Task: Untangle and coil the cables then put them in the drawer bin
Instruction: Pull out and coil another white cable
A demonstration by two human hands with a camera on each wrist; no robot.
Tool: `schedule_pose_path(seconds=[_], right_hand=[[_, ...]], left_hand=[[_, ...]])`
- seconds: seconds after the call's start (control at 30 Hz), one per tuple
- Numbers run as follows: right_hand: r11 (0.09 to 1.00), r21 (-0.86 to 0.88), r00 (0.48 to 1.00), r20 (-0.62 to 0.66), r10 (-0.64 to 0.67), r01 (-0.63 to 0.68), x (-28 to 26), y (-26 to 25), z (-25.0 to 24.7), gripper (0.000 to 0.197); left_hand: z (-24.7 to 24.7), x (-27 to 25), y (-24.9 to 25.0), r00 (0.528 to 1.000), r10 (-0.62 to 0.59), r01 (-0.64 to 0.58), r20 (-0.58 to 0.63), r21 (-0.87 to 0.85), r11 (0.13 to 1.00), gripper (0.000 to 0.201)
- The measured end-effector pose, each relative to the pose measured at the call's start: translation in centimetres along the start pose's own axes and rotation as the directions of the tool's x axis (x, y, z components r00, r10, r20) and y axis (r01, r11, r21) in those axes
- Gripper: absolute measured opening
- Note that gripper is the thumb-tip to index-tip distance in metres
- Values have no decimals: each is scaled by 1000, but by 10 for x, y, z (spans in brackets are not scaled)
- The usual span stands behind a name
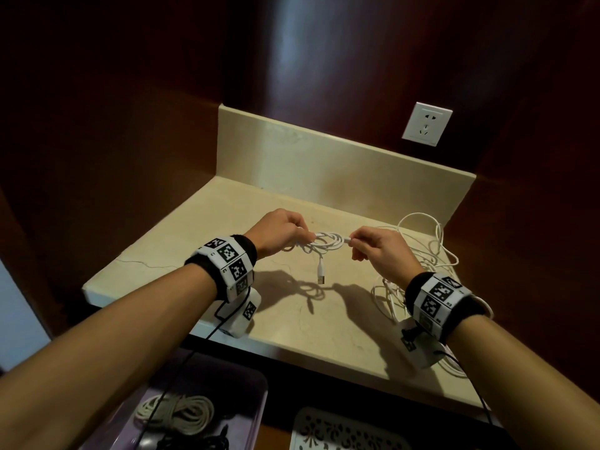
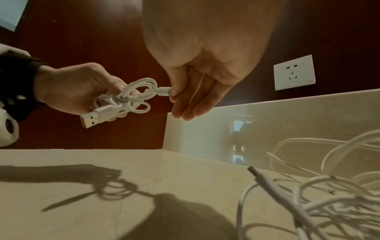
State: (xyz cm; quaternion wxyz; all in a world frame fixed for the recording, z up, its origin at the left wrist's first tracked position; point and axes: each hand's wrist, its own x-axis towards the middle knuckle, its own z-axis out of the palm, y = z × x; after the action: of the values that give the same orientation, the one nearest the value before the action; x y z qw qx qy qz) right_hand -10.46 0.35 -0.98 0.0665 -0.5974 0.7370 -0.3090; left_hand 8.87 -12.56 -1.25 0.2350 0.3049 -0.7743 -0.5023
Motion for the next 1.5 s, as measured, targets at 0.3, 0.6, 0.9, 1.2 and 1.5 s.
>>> schedule_pose_path(seconds=[0.3,0.6,0.9,1.2,1.5], right_hand=[[732,636,969,142,202,-246,0,-24,3,19],[633,731,964,140,228,-256,-1,-42,9,26],[681,669,954,180,241,-299,-31,-66,19,9],[566,732,895,136,425,-380,-74,-90,47,10],[527,716,841,156,518,-458,-122,-135,97,10]], left_hand=[[3,-6,7,995,85,-85,-50,11,996,19],[-2,-19,8,985,141,-124,-98,163,979,17],[-10,-50,5,995,95,-89,-29,164,982,15],[-26,-96,-4,999,22,-22,35,22,1000,32],[-51,-155,-40,999,-32,32,8,-9,999,20]])
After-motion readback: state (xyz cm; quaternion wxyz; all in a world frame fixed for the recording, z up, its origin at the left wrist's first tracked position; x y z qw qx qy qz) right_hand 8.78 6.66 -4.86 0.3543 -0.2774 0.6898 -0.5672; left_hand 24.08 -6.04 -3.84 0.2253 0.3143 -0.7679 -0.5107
